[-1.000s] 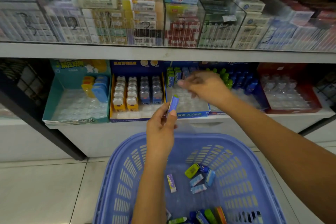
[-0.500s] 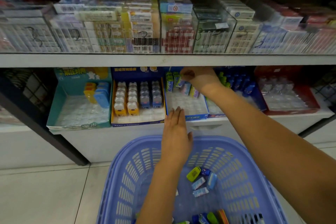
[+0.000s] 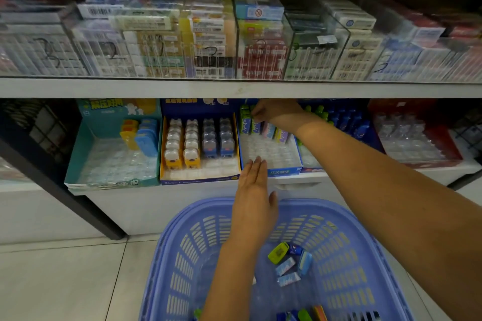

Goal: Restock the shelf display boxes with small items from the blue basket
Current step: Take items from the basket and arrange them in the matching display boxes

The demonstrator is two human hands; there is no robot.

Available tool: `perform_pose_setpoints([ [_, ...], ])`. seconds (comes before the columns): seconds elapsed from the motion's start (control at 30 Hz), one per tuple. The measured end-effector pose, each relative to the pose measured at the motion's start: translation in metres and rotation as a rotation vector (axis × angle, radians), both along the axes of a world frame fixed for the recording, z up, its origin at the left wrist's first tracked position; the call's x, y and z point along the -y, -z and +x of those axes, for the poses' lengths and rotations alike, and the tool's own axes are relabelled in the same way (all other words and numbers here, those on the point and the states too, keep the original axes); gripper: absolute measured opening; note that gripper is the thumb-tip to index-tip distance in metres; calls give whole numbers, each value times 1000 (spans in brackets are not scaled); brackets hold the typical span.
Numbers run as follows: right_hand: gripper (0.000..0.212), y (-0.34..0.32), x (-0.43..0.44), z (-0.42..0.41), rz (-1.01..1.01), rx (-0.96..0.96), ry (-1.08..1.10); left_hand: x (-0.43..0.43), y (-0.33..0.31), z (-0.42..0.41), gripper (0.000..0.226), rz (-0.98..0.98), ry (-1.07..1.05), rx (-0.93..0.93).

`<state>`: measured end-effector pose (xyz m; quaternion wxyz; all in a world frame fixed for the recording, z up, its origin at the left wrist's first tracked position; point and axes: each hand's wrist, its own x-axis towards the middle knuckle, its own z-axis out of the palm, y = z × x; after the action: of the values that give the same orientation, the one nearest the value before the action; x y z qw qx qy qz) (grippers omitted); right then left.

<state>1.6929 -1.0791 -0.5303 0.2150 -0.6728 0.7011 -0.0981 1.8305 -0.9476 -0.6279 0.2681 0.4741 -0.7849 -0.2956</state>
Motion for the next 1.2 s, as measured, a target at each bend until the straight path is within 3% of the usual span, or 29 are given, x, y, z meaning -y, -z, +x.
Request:
perform_pose_setpoints([
  [0.13,27,-5,-6,2,-20,-82,7,3,-3,3,64,0,44,25],
  [0.23,29,-11,-25,6,-128,-187,7,-5,-6,11,51,-32,-10,-136],
  [0.3,26,-7,-58,6,-281,-100,23,-13,-1,16,36,-97,-108,-259],
  [0.37,13,10,-105,2,-356,80,39,-21,14,17,26,-64,-140,-257],
  [0.4,8,26,-128,0,-319,130,45,-25,26,17,23,10,-115,-187],
  [0.47,8,72,-166,-4,-133,113,51,-34,57,19,24,186,18,135],
  [0.6,36,175,-218,-11,336,-64,-14,-75,122,41,43,638,367,672],
  [0.67,50,213,-239,-16,493,9,-3,-89,140,51,43,716,477,885],
  [0.73,58,243,-252,-19,553,23,-12,-93,150,58,43,708,492,982],
  [0.83,68,276,-257,-16,480,-203,-28,-91,165,62,49,689,431,957],
  [1.03,63,299,-240,-7,413,-506,-224,-78,190,50,43,628,235,941],
  [1.13,79,299,-235,-3,490,-471,-237,-66,202,39,43,618,35,770],
  [1.2,75,293,-233,-4,538,-311,-142,-59,203,29,57,645,-78,627],
])
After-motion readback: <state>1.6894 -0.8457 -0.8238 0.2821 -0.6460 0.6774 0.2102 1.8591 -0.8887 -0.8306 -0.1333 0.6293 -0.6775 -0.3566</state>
